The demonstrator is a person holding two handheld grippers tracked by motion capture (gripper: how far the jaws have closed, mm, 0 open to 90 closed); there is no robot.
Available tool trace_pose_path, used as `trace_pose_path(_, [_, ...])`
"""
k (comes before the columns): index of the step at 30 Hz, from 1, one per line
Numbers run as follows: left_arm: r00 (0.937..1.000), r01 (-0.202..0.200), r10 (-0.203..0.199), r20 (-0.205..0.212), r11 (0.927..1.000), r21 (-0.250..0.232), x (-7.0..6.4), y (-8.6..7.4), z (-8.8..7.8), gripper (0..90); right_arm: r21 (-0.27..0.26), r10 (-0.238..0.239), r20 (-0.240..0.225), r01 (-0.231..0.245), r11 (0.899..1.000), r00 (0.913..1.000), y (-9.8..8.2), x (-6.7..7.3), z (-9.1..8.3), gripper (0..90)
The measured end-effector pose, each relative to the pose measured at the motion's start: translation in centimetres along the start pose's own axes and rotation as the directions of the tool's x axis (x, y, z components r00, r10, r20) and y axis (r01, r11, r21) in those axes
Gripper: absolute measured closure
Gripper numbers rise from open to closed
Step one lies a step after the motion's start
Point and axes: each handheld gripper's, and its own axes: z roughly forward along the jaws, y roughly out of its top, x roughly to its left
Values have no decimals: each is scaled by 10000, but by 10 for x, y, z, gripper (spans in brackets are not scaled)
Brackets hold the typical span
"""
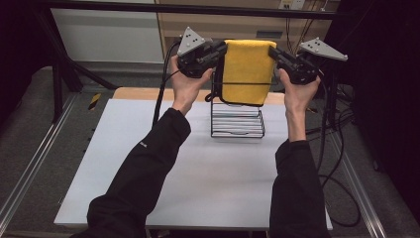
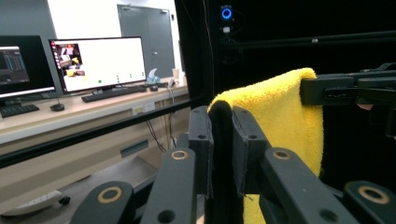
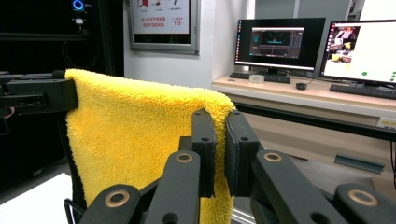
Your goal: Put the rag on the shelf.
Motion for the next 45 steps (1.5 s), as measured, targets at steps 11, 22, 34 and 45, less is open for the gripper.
trace_pose_path(11, [9998,-95,92,147,9998,174,-6,-12,-8,792,214,12,-62,-11,9998,10000,-11,3,-5,839])
trace_pose_path(22, [9993,89,-110,359,9982,600,-9,-17,-11,791,432,-47,-223,57,9991,9997,-16,5,-14,837])
trace_pose_path(34, [9970,192,-293,711,9901,1391,-17,-22,-20,789,778,-4,-527,45,9970,9986,-26,11,-28,834])
trace_pose_path(45, [9928,218,-442,1112,9806,1946,-28,-35,-32,777,1271,122,-863,-12,9919,9962,-39,15,-40,830])
